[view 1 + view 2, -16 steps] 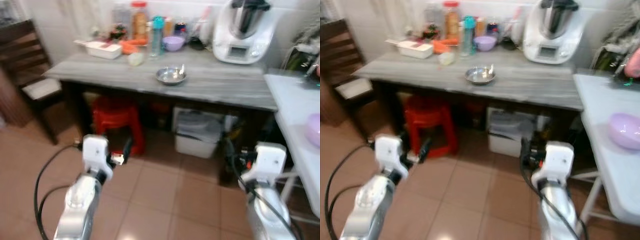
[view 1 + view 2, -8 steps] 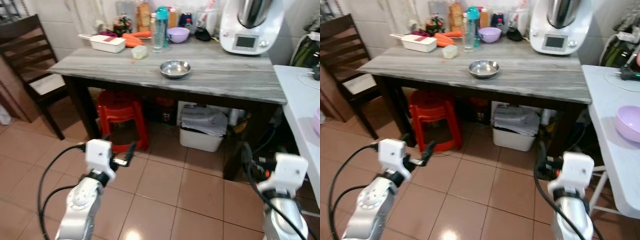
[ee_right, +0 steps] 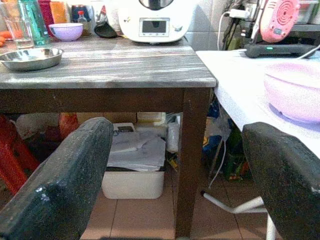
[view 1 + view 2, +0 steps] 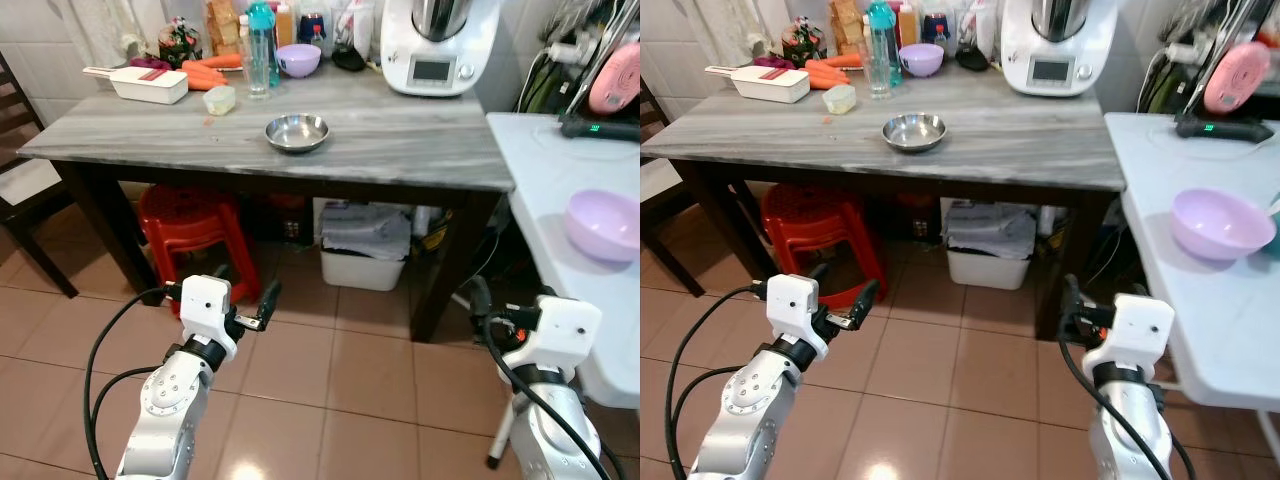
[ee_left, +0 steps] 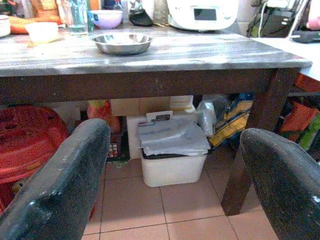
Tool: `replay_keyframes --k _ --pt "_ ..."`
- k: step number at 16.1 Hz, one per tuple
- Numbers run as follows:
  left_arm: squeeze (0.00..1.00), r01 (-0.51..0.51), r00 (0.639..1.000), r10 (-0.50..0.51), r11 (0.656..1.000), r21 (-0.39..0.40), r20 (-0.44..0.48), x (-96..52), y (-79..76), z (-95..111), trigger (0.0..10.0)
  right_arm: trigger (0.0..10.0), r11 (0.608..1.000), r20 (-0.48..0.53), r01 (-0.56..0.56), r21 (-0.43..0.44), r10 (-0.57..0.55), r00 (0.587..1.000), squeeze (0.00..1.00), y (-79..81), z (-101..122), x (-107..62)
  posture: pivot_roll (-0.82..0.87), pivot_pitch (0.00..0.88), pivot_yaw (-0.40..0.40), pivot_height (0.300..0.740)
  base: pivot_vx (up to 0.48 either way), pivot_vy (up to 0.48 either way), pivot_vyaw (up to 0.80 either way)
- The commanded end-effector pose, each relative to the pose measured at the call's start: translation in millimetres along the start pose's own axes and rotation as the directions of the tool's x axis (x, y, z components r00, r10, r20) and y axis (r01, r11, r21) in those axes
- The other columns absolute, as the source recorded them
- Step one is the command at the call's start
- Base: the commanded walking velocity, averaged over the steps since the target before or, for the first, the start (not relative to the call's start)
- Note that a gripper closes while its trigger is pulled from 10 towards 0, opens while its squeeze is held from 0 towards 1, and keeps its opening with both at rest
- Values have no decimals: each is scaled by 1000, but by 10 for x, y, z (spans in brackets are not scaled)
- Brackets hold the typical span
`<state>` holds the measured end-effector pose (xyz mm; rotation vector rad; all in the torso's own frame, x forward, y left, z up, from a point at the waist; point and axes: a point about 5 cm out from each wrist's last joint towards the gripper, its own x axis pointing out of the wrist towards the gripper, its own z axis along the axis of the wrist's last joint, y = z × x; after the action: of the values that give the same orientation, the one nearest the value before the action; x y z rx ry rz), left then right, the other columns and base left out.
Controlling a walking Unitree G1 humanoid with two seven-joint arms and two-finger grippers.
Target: Setting the table
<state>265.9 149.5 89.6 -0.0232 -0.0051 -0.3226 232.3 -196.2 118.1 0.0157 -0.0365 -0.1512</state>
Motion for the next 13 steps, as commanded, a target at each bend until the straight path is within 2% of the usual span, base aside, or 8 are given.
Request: replay_keyframes --k 1,3,5,7,8,9,13 --pt "0 -3 1000 3 1000 6 -8 -2 22 0 10000 10000 1000 -30 -8 -3 8 1000 0 31 -39 16 -3 0 17 740 0 -405 0" --pt "0 -2 1000 2 1000 8 -9 -4 25 2 10000 10000 999 -41 -40 1 40 998 0 86 -57 32 -1 0 16 740 0 -411 0" --pt "0 1 1000 -1 1000 9 -8 -4 22 3 10000 10000 998 -11 -57 -20 56 998 0 121 -43 47 -1 0 16 740 0 -358 0" --pt "0 3 1000 -3 1000 9 -8 -5 17 2 10000 10000 998 15 -53 21 52 999 0 128 -33 38 -1 0 16 740 0 -428 0" --pt "0 6 1000 -6 1000 9 -7 -4 7 7 10000 10000 999 12 -54 10 53 998 0 119 -15 45 -5 0 16 740 0 -428 0" --pt "0 10 1000 -10 1000 7 -6 3 -7 3 10000 10000 997 -16 -53 58 54 998 0 127 -22 51 -8 0 18 740 0 -424 0" --pt "0 17 1000 -17 1000 3 -1 36 -38 16 10000 10000 997 -16 -55 53 56 998 0 130 -28 67 -12 0 20 740 0 -426 0"
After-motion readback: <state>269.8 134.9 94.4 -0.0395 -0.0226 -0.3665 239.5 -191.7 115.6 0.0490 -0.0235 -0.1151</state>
